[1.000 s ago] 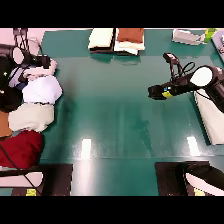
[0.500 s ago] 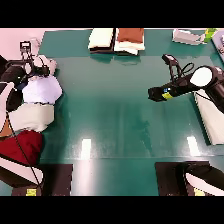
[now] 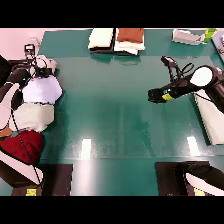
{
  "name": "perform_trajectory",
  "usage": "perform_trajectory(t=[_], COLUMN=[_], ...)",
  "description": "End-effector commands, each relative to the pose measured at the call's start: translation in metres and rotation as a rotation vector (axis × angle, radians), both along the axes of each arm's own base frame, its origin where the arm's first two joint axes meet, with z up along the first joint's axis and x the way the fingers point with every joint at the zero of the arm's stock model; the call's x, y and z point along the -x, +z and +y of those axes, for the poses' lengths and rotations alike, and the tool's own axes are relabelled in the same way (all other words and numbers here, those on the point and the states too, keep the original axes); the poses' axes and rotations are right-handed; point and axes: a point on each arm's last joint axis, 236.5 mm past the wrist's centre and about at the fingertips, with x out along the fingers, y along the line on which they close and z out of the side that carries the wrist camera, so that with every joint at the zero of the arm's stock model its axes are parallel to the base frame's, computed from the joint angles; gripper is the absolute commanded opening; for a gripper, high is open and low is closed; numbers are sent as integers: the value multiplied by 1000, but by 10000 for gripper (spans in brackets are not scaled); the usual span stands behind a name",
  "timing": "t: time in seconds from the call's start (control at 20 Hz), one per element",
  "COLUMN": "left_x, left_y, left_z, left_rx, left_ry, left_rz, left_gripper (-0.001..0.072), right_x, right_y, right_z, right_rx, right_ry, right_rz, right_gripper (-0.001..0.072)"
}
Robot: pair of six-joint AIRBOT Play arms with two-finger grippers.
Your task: Fold the shirts.
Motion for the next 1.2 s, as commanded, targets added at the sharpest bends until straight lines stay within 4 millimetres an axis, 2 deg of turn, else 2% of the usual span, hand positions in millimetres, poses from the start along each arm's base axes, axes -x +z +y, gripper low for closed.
perform_trajectory(t=[0.0,0.1,0.2,0.3,0.4,0.45,0.55,0.6,0.65,0.75,0.8,0.85,1.05,1.15], left_x=[-7,-15,-22,-13,16,38,87,114,138,179,194,206,259,285], left_y=[12,52,124,209,296,337,400,425,442,457,456,445,372,319], left_z=[2,5,4,-9,-36,-55,-96,-117,-137,-177,-197,-223,-342,-394], left_rx=[-7,-14,-30,-44,-83,-114,-160,-164,-160,-129,-107,-78,45,63], left_ry=[0,11,7,-10,-67,-112,-206,-253,-298,-398,-451,-517,-847,-984], left_rz=[-24,-71,-201,-342,-475,-531,-613,-646,-667,-673,-655,-606,-359,-199], left_gripper=[19,19,19,19,19,18,18,18,18,18,18,18,19,19], right_x=[2,0,-10,-25,-33,-36,-39,-40,-42,-47,-48,-48,-44,-41], right_y=[2,5,20,51,86,104,139,157,173,206,220,234,267,274], right_z=[5,4,5,4,-3,-10,-28,-37,-46,-67,-75,-83,-102,-102], right_rx=[-22,-24,-45,-78,-114,-125,-130,-128,-127,-124,-123,-120,-109,-110], right_ry=[1,-2,-20,-51,-89,-109,-146,-165,-184,-232,-251,-269,-310,-307], right_rz=[8,-8,-83,-223,-349,-396,-458,-484,-512,-579,-610,-638,-703,-717], right_gripper=[14,14,14,14,14,14,13,13,14,13,13,13,13,14])
